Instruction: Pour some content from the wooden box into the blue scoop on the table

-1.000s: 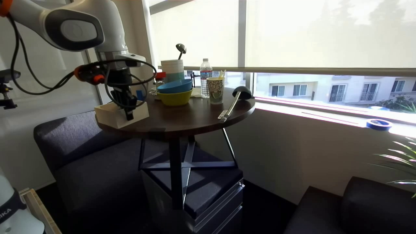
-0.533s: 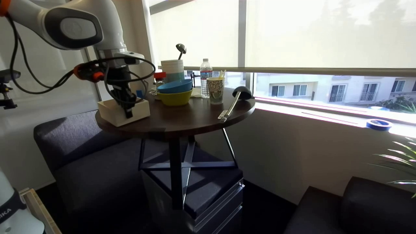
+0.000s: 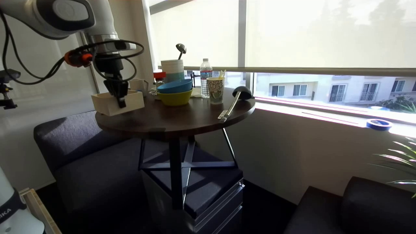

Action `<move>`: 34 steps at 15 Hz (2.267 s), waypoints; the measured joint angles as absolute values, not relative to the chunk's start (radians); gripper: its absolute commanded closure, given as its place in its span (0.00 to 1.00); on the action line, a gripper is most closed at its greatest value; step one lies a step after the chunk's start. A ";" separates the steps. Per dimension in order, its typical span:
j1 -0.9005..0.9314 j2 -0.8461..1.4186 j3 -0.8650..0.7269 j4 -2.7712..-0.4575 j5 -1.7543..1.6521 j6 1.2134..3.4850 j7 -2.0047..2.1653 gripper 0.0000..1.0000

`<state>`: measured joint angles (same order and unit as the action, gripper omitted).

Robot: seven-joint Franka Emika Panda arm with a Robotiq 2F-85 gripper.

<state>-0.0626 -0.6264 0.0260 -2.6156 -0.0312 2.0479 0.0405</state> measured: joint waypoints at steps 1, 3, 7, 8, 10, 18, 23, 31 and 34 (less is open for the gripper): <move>-0.061 -0.641 0.056 -2.595 -0.053 2.008 0.065 0.94; -0.054 -0.671 0.106 -2.555 -0.081 1.931 0.097 0.94; -0.050 -0.691 0.118 -2.543 -0.087 1.906 0.106 0.99; -0.049 -0.689 0.117 -2.543 -0.088 1.906 0.106 0.99; -0.044 -0.687 0.123 -2.543 -0.103 1.906 0.105 0.99; 0.035 -0.683 0.251 -2.480 -0.296 1.906 0.106 0.99; 0.050 -0.624 0.310 -2.427 -0.430 1.900 0.105 0.99; 0.100 -0.471 0.376 -2.314 -0.614 1.827 0.104 0.94; 0.118 -0.441 0.376 -2.294 -0.637 1.823 0.104 0.94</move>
<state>0.1183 -0.4410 0.3764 -2.2944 -0.6368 1.8232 0.1044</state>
